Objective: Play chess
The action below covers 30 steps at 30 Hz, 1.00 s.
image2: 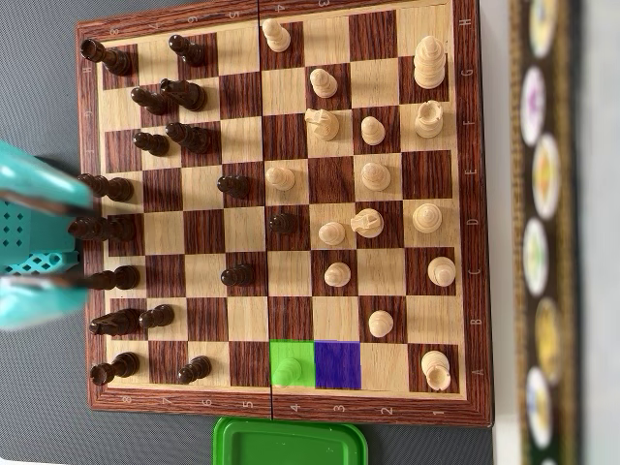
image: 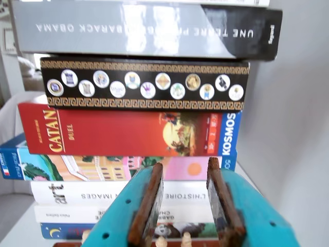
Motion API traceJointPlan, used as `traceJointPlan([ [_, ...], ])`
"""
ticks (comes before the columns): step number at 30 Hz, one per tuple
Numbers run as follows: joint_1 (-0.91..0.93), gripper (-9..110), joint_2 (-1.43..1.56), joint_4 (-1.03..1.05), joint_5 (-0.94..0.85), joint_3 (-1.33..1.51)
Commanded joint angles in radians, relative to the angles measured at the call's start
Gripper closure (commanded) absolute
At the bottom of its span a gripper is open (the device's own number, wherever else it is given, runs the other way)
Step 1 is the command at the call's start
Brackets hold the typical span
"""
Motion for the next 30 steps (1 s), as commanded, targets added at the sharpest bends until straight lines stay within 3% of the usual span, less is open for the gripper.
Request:
traceJointPlan([
  [1,-0.037,88,0.067,-0.158,0.008,0.055],
  [19,-0.044,88,0.103,-1.164,-0.005,0.311],
  [30,-0.044,88,0.103,-1.542,-0.005,0.311],
])
